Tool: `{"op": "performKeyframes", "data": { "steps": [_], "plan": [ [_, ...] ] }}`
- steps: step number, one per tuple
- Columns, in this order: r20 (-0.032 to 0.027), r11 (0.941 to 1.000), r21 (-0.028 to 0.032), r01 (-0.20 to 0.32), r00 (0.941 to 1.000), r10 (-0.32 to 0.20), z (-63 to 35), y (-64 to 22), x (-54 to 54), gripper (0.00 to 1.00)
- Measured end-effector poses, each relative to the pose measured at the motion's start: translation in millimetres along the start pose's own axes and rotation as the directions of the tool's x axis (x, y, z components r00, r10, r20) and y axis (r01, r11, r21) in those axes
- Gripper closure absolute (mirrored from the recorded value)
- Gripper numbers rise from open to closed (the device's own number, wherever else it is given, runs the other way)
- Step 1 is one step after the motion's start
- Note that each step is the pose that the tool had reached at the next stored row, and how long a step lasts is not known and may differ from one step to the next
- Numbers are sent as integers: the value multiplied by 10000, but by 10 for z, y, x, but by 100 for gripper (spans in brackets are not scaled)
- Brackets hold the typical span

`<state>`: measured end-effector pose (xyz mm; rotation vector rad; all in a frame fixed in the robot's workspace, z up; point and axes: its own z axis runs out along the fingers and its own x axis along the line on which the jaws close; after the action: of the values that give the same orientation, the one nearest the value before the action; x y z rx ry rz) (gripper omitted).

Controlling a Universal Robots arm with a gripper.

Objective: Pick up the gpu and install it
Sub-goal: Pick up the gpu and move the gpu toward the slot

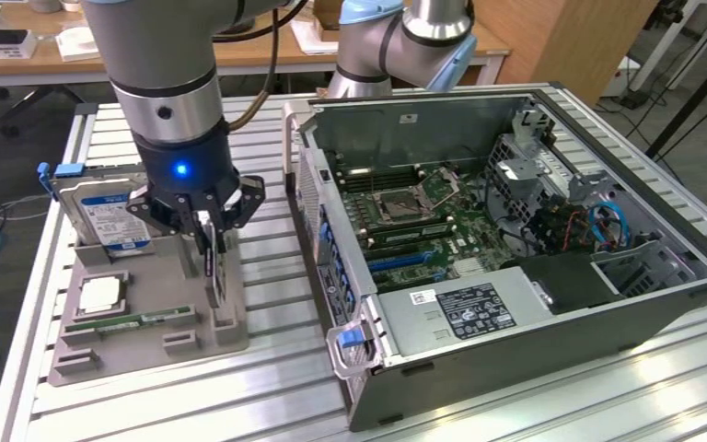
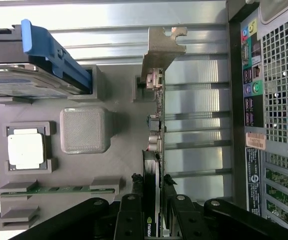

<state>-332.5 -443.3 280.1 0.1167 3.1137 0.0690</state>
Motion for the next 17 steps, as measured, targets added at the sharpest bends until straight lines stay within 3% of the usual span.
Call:
{"op": "performKeyframes", "data": {
  "steps": [17],
  "plan": [
    [-2,10000,2,0,10000,0,-23,1,0,74]
  ]
}}
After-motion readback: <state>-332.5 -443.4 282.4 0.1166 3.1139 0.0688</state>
